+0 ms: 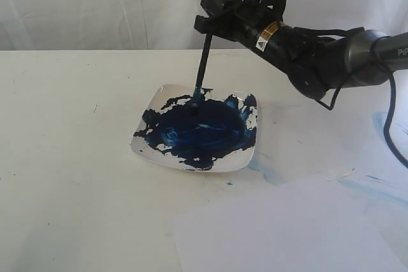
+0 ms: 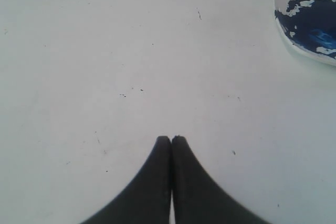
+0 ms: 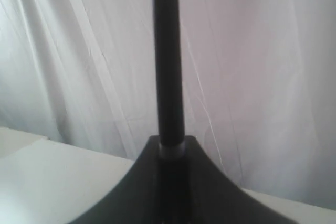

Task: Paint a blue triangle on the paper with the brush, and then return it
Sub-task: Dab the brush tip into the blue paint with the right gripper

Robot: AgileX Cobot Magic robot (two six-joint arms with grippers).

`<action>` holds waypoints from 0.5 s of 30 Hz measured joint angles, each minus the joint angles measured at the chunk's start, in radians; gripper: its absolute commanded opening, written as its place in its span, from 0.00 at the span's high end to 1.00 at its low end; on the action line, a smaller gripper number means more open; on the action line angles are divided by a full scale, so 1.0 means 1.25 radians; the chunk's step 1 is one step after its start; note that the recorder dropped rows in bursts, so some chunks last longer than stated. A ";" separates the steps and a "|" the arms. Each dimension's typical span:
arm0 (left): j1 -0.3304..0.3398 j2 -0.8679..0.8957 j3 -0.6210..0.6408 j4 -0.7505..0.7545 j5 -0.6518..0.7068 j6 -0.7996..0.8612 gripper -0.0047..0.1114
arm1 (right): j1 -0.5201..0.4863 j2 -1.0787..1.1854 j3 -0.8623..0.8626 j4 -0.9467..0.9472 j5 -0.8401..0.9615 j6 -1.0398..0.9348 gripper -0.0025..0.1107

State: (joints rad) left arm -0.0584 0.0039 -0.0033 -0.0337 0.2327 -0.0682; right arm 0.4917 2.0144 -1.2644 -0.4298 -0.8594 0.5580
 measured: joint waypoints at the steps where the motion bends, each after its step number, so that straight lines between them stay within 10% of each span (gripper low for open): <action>1: 0.000 0.000 0.000 0.000 0.000 0.000 0.96 | 0.000 0.000 0.000 0.002 -0.009 0.000 0.98; 15: 0.000 0.000 0.000 0.000 0.000 0.000 0.96 | 0.000 0.001 0.000 0.022 0.107 -0.004 0.98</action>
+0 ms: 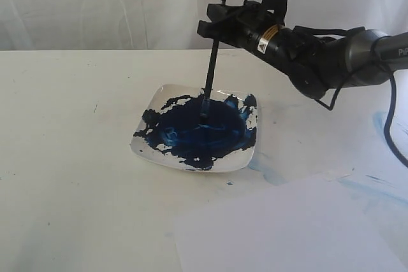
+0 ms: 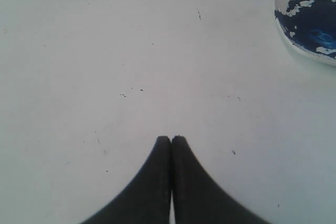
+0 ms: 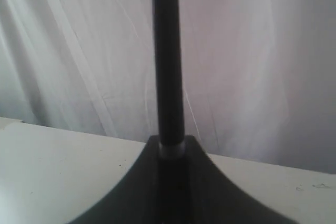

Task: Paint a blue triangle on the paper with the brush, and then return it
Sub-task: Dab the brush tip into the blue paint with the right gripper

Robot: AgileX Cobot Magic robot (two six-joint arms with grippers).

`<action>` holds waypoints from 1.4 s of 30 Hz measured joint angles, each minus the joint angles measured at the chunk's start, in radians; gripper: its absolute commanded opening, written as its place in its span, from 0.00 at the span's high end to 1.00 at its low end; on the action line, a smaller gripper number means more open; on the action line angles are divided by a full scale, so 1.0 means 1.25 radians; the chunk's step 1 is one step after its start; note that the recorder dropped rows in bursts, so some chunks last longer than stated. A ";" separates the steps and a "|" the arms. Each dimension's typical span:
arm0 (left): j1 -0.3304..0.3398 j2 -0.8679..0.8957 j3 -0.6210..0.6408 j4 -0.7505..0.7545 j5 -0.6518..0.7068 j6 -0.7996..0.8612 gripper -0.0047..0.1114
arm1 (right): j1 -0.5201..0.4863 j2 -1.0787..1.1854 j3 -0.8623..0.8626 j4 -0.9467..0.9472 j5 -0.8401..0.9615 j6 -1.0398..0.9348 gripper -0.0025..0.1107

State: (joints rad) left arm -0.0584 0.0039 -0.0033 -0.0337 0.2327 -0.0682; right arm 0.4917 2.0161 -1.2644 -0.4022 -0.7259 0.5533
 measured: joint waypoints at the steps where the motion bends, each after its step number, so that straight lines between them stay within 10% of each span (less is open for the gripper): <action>1: 0.000 0.000 0.000 0.000 0.000 0.000 0.96 | 0.000 0.000 0.000 0.004 0.011 -0.003 0.98; 42: 0.000 0.000 0.000 0.000 0.000 0.000 0.96 | 0.000 0.000 0.000 0.099 0.032 -0.167 0.98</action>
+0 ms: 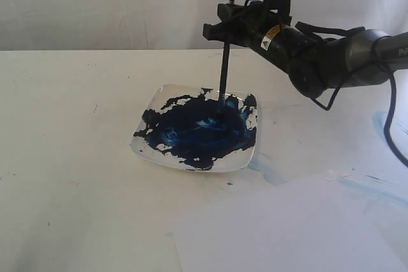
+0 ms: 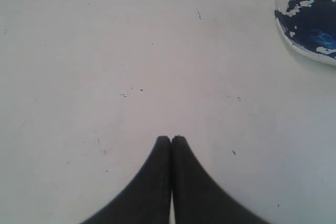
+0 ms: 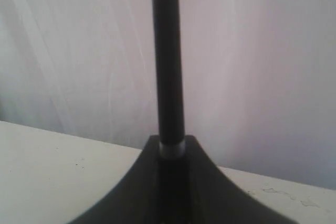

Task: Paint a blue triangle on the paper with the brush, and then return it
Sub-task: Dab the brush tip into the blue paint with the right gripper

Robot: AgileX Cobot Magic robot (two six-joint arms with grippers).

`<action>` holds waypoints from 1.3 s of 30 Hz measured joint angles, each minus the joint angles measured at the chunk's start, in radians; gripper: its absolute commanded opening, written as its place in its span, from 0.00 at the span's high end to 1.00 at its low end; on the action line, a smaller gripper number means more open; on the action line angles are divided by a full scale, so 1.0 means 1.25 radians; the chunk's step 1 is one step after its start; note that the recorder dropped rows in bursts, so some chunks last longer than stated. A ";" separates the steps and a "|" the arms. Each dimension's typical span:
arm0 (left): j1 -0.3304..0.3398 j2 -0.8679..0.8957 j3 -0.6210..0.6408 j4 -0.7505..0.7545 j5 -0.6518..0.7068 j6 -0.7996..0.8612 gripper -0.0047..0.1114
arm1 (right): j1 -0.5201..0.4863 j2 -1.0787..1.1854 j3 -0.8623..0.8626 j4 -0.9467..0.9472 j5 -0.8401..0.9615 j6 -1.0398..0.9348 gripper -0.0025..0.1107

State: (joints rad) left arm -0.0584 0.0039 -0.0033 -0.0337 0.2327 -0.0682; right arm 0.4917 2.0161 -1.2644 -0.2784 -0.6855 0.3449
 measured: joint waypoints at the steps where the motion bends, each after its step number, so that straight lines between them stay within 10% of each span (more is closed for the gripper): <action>1: 0.000 0.000 0.000 0.000 0.000 0.000 0.96 | 0.000 0.000 0.000 0.000 0.001 0.000 0.98; 19: 0.000 0.000 0.000 0.000 0.000 0.000 0.96 | 0.000 -0.119 0.000 -0.040 -0.046 0.092 0.98; 39: 0.000 0.000 0.000 0.000 0.000 0.000 0.96 | 0.000 -0.511 0.072 -0.580 0.038 0.578 0.98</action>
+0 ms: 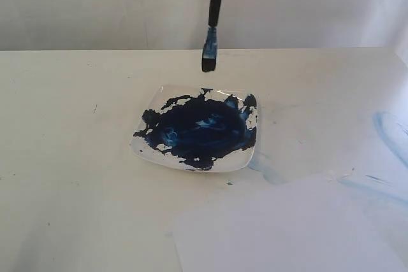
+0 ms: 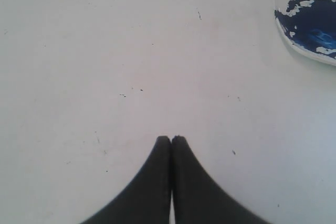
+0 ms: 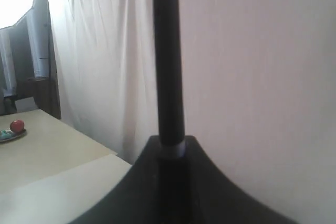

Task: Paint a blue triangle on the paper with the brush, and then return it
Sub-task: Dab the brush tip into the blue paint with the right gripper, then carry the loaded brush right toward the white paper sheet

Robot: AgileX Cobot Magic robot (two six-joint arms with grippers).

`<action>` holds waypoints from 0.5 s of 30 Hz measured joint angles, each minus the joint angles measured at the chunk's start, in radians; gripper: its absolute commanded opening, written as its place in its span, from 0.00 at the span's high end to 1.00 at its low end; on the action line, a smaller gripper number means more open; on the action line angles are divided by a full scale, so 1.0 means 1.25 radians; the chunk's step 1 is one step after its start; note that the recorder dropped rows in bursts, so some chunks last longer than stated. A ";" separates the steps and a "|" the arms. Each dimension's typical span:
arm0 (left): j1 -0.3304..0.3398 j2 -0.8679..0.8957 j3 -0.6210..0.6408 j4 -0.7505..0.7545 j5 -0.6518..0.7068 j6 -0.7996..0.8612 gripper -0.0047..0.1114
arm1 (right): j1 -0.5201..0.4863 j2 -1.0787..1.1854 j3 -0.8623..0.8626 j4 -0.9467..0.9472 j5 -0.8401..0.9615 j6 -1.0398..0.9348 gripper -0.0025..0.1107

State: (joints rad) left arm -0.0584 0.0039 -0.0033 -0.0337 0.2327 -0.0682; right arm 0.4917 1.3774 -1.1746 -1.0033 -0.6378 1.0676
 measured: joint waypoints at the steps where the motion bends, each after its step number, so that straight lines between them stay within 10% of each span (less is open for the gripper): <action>1: 0.000 0.000 0.000 0.000 0.000 0.000 0.96 | 0.000 -0.027 0.025 -0.006 0.017 0.008 0.98; 15: 0.000 0.000 0.000 0.000 0.000 0.000 0.96 | 0.000 -0.436 0.406 -0.022 0.129 0.025 0.98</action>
State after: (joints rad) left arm -0.0584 0.0039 -0.0033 -0.0337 0.2327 -0.0682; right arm 0.4917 0.8328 -0.6674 -1.0302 -0.4764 1.0990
